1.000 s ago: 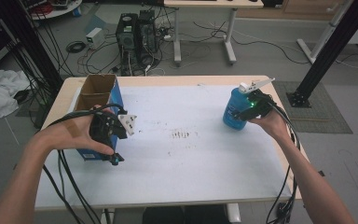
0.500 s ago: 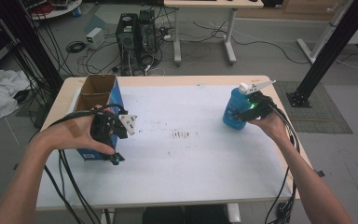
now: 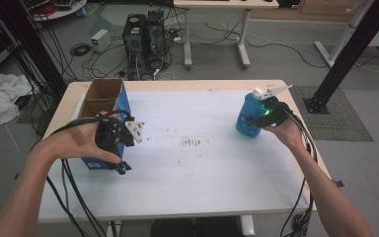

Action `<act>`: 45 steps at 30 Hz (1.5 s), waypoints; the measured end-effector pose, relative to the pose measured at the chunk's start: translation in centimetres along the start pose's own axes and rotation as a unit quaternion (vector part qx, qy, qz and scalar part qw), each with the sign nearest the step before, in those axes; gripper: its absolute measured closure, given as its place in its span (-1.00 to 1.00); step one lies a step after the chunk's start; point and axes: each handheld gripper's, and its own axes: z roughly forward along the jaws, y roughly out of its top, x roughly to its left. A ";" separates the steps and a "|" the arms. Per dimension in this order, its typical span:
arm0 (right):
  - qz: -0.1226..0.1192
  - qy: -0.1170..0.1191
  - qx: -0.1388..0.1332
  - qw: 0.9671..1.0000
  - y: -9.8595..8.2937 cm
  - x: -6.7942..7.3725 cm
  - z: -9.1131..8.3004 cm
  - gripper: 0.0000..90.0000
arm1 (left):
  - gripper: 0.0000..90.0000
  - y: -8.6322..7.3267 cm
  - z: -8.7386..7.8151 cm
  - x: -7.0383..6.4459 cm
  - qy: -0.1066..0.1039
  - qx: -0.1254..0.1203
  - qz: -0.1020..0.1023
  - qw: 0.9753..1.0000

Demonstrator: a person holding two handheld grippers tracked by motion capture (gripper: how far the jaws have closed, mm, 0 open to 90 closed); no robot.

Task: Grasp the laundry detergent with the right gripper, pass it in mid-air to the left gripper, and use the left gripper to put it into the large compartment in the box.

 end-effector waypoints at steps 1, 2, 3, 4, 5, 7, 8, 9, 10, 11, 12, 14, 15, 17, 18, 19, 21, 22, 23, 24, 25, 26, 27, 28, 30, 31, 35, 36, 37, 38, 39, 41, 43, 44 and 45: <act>-0.001 0.001 -0.001 1.000 0.0 0.0 0.0 -0.37 | -0.45 0.0 0.0 0.0 0.000 0.000 0.001 1.000; 0.000 0.000 -0.001 1.000 0.0 0.0 0.0 -0.35 | -0.45 0.0 0.0 0.0 0.000 0.001 0.000 1.000; 0.000 0.000 0.000 1.000 0.0 -0.1 -0.1 -0.31 | -0.45 0.0 0.0 0.0 0.000 0.000 -0.001 1.000; -0.001 0.000 0.000 1.000 0.0 -0.1 -0.1 -0.29 | -0.45 -0.1 0.0 0.0 -0.001 0.001 0.000 1.000; -0.002 -0.002 0.000 1.000 0.0 -0.1 -0.1 -0.28 | -0.45 -0.1 0.1 0.0 -0.001 0.001 -0.001 1.000; -0.001 -0.002 -0.001 1.000 0.0 -0.1 -0.1 -0.26 | -0.45 -0.1 0.1 0.1 -0.001 0.001 -0.002 1.000; -0.001 -0.002 -0.001 1.000 0.0 -0.1 -0.1 -0.24 | -0.45 -0.1 0.1 0.1 -0.001 0.001 -0.001 1.000; -0.001 -0.002 -0.001 1.000 0.0 -0.1 -0.1 -0.23 | -0.45 0.0 0.1 0.1 0.000 0.000 -0.002 1.000; -0.001 -0.001 0.000 1.000 0.0 -0.1 -0.1 -0.20 | -0.45 0.0 0.1 0.1 0.000 0.000 -0.001 1.000; -0.001 -0.003 0.001 1.000 0.0 -0.1 -0.1 -0.18 | -0.45 0.0 0.1 0.1 0.000 0.000 -0.001 1.000; -0.001 -0.005 0.001 1.000 0.0 -0.1 -0.1 -0.15 | -0.46 0.0 0.1 0.1 0.000 0.000 0.001 1.000; 0.002 -0.006 -0.001 1.000 -0.1 -0.2 -0.1 -0.10 | -0.45 0.0 0.1 0.1 0.000 0.001 0.002 1.000; 0.004 -0.004 -0.003 1.000 -0.1 -0.3 -0.1 -0.10 | -0.45 0.0 0.1 0.1 0.000 0.001 0.001 1.000; 0.007 -0.002 -0.004 1.000 -0.1 -0.3 -0.1 -0.09 | -0.45 -0.1 0.1 0.1 0.001 0.001 -0.001 1.000; 0.007 0.000 -0.004 1.000 -0.1 -0.4 -0.2 -0.08 | -0.45 -0.1 0.1 0.1 0.001 0.000 -0.002 1.000; 0.010 0.003 -0.005 1.000 -0.1 -0.4 -0.2 -0.07 | -0.45 -0.1 0.1 0.1 0.001 0.000 -0.001 1.000; 0.015 0.008 -0.008 1.000 -0.2 -0.6 -0.2 -0.04 | -0.45 -0.1 0.1 0.0 0.001 -0.002 -0.003 1.000; 0.018 0.012 -0.011 1.000 -0.2 -0.7 -0.2 -0.02 | -0.45 -0.1 0.1 0.0 0.001 0.000 -0.001 1.000; 0.021 0.016 -0.014 1.000 -0.3 -0.7 -0.3 -0.02 | -0.45 -0.1 0.0 0.1 0.002 0.001 0.001 1.000; 0.021 0.016 -0.016 1.000 -0.4 -0.8 -0.3 -0.01 | -0.45 -0.2 0.0 0.0 0.002 0.001 0.000 1.000; 0.020 0.015 -0.017 1.000 -0.4 -0.7 -0.3 -0.01 | -0.46 -0.2 0.0 0.1 0.002 0.001 0.001 1.000; 0.020 0.014 -0.017 1.000 -0.4 -0.7 -0.3 0.00 | -0.45 -0.2 0.0 0.1 0.002 0.001 0.001 1.000; 0.020 0.014 -0.017 1.000 -0.4 -0.7 -0.3 0.00 | -0.45 -0.2 0.0 0.1 0.002 0.001 0.000 1.000; 0.021 0.014 -0.017 1.000 -0.4 -0.7 -0.3 0.01 | -0.45 -0.2 0.0 0.1 0.003 0.000 -0.001 1.000; 0.020 0.015 -0.018 1.000 -0.4 -0.7 -0.3 0.02 | -0.45 -0.2 0.0 0.0 0.002 0.000 -0.003 1.000; 0.019 0.014 -0.018 1.000 -0.4 -0.7 -0.3 0.02 | -0.45 -0.2 0.0 0.0 0.002 0.000 -0.003 1.000; 0.017 0.016 -0.021 1.000 -0.5 -0.7 -0.3 0.04 | -0.45 -0.2 0.0 0.1 0.002 -0.001 -0.002 1.000; 0.018 0.016 -0.020 1.000 -0.5 -0.7 -0.3 0.04 | -0.45 -0.1 0.0 0.1 0.002 -0.001 0.000 1.000; 0.018 0.017 -0.020 0.999 -0.5 -0.8 -0.3 0.04 | -0.45 -0.1 0.0 0.1 0.002 -0.001 -0.002 1.000; 0.017 0.018 -0.021 0.999 -0.5 -0.8 -0.3 0.04 | -0.45 -0.1 0.0 0.1 0.003 -0.001 0.000 1.000; 0.017 0.018 -0.021 0.999 -0.5 -0.8 -0.3 0.04 | -0.45 -0.1 0.0 0.1 0.003 -0.001 0.000 1.000; 0.018 0.019 -0.022 0.999 -0.5 -0.8 -0.3 0.04 | -0.45 -0.1 0.0 0.2 0.003 -0.002 -0.002 1.000; 0.018 0.018 -0.022 0.999 -0.4 -0.8 -0.4 0.04 | -0.45 -0.1 0.0 0.2 0.003 -0.003 -0.003 1.000; 0.018 0.017 -0.026 0.999 -0.4 -0.7 -0.5 0.05 | -0.45 0.0 -0.1 0.3 0.004 -0.003 -0.003 1.000; 0.018 0.018 -0.030 0.999 -0.3 -0.7 -0.6 0.05 | -0.45 0.0 -0.1 0.3 0.008 -0.005 -0.004 1.000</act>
